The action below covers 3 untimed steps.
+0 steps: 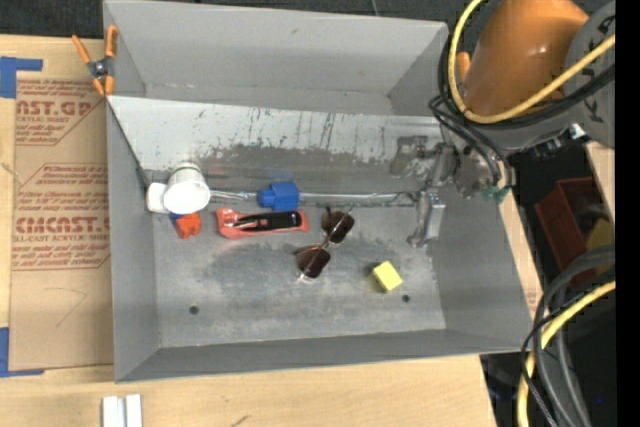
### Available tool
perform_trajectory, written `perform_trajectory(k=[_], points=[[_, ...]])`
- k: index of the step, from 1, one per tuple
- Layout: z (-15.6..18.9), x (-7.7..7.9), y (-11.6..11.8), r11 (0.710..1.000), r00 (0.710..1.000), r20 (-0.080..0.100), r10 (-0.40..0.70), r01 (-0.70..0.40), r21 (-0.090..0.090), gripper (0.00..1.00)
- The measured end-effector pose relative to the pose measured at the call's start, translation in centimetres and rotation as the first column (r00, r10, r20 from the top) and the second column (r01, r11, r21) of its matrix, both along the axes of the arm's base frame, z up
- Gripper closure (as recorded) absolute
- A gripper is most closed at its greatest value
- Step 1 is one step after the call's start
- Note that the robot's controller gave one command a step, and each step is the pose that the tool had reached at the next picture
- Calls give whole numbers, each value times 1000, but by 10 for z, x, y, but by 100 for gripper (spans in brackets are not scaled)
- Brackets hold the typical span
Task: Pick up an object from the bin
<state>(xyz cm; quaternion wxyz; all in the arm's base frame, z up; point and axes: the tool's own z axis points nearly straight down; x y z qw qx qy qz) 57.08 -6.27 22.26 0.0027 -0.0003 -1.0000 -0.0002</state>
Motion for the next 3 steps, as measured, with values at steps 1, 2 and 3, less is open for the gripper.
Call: perform_trajectory(k=[1, 2, 3], points=[[5, 1, 0, 1000, 1000, 8, 1, -1, -1, 0], [-31, -21, 1, 997, 996, 11, 83, -83, -1, 0], [-71, -43, 14, 955, 955, 8, 298, -298, -2, 0]])
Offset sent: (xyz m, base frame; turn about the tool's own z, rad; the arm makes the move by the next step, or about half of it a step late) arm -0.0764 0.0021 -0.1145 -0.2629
